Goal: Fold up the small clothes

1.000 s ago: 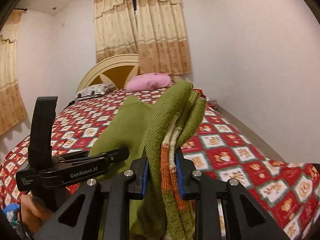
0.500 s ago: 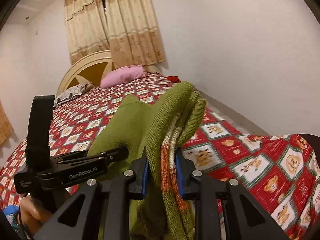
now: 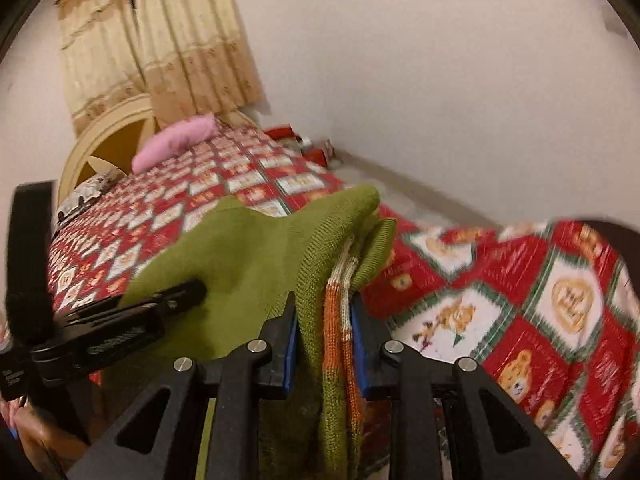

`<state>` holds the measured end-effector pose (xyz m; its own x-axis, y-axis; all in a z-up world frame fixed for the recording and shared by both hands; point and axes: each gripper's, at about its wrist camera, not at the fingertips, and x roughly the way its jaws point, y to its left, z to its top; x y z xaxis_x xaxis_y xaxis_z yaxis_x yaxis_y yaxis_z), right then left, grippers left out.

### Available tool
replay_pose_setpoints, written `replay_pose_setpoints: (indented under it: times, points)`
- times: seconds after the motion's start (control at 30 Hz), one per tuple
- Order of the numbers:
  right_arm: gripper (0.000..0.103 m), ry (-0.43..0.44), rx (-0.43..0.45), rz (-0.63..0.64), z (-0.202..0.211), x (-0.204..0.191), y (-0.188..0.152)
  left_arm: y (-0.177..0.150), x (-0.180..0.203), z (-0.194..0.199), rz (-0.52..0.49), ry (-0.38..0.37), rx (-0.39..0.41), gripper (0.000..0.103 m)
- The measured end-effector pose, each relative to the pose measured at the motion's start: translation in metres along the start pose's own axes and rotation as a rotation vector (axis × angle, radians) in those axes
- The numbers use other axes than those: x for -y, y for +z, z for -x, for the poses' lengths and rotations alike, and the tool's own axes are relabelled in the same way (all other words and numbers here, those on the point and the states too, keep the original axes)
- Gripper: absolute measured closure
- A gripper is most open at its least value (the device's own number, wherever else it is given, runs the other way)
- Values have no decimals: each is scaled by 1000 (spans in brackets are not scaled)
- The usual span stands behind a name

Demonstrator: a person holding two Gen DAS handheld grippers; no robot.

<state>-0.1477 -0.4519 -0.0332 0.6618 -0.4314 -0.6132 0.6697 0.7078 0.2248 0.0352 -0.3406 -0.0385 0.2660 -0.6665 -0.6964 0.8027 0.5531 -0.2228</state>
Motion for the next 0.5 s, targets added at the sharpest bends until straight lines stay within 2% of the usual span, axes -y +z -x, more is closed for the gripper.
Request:
replay_pose_setpoints:
  times: [0.1,0.17,0.27,0.33,0.37,0.43,0.47,0.5]
  points:
    - [79,37,-89,-104,-19,20,0,-1,-11,-4,59,-27,-22,46]
    - [76,78,-113,-170,-23,33,-2,-2,-19,-6,117,-32,-46,30]
    - [71,116,-132,-227,-18,46,-6,-5,-32,1,203,-100,-93,28]
    - [71,108,-116,-271,-5,56,-8,-7,-37,10,216,-110,-96,28]
    - [71,84,-92,-286,6,61,-8,-9,-37,19,207,-101,-85,28]
    - [71,3,-25,-237,33,60,-7,-13,-36,36,171,-53,-53,29]
    - [72,-34,16,-161,51,50,-6,-17,-34,45,150,-27,-37,29]
    - [72,-36,31,-113,60,39,-6,-21,-30,54,130,-5,-19,29]
